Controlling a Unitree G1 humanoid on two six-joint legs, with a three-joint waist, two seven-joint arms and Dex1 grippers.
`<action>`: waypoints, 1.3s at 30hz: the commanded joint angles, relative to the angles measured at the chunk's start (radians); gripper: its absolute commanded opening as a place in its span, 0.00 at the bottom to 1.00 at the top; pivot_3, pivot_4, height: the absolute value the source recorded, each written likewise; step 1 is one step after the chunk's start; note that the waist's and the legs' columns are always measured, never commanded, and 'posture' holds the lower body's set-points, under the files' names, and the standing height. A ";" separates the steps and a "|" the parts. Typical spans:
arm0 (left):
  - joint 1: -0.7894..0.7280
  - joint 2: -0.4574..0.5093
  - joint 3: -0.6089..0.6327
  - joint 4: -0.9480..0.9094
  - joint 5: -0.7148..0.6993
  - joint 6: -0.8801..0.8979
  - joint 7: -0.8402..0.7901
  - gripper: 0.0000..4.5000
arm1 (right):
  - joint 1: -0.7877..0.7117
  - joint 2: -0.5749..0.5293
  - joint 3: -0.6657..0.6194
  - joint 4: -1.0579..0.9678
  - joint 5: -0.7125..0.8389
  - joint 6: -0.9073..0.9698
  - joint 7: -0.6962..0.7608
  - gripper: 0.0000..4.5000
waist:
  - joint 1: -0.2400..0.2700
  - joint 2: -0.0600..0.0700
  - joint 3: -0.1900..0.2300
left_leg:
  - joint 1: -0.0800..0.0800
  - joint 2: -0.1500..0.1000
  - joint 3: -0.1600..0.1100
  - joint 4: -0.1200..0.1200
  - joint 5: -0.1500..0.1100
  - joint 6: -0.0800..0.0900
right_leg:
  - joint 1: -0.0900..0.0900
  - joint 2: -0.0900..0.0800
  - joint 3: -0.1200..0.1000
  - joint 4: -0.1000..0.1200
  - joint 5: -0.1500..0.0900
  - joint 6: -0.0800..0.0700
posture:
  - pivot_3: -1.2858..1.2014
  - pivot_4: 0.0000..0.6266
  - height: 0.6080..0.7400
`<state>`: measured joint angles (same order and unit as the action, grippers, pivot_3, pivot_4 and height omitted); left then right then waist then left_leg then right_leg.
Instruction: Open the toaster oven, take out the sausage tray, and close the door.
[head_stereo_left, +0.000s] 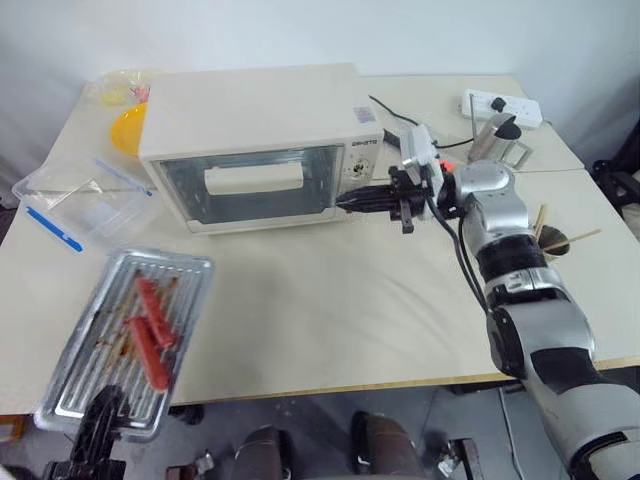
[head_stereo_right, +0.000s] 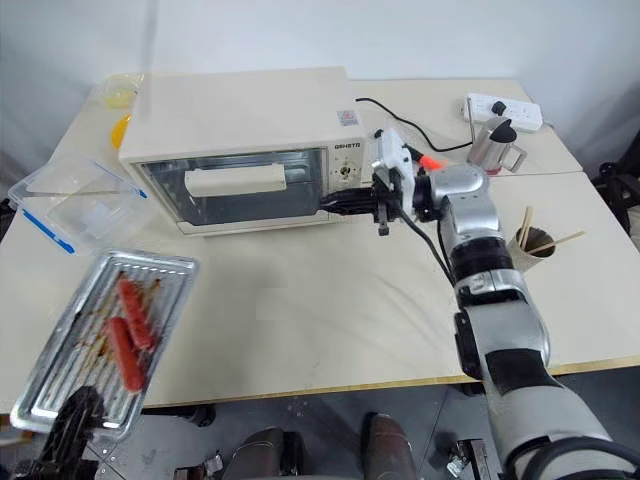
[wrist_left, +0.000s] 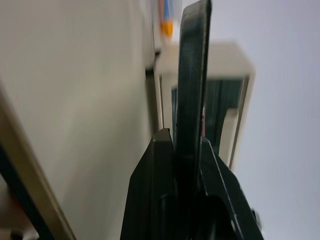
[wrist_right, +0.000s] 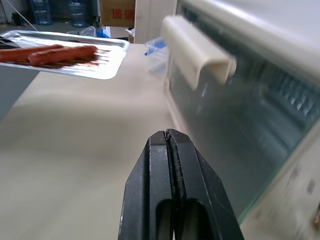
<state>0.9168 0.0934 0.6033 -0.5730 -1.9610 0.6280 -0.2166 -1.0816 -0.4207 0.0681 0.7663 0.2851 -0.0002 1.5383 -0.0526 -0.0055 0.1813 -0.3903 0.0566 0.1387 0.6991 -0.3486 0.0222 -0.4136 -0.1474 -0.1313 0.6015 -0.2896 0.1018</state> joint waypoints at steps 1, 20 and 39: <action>-0.053 0.061 0.005 0.004 -0.011 0.029 0.028 0.00 | 0.020 -0.047 0.022 -0.110 0.068 0.029 0.076 0.04 | -0.003 0.000 0.000 | 0.000 0.000 0.000 0.000 0.000 0.000 | 0.000 0.000 0.000 0.000 0.000 0.000 | 0.52 0.24 1.00; -0.719 0.612 -0.115 0.516 -0.011 0.497 0.099 0.00 | 0.347 -0.382 0.109 -0.407 0.472 -0.025 0.076 0.99 | 0.026 0.004 0.002 | 0.005 0.002 0.006 0.000 0.003 -0.004 | -0.002 0.002 0.003 0.012 0.002 0.004 | 0.52 0.24 1.00; -1.620 0.659 -0.651 1.170 0.725 0.802 -0.372 0.20 | 0.472 -0.395 -0.001 -0.421 0.379 -0.082 0.063 1.00 | 0.046 0.003 0.002 | 0.004 -0.005 0.021 -0.004 0.006 -0.005 | -0.005 0.003 -0.001 0.011 0.006 0.012 | 0.52 0.24 1.00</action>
<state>-0.6764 0.7502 0.0091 0.5977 -1.3374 1.4178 -0.4815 -0.6187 -0.8152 0.1108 0.3834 0.6704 -0.0806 1.5485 -0.0063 -0.0023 0.1837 -0.3861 0.0515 0.1600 0.6941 -0.3420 0.0168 -0.4187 -0.1439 -0.1322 0.6122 -0.2840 0.1151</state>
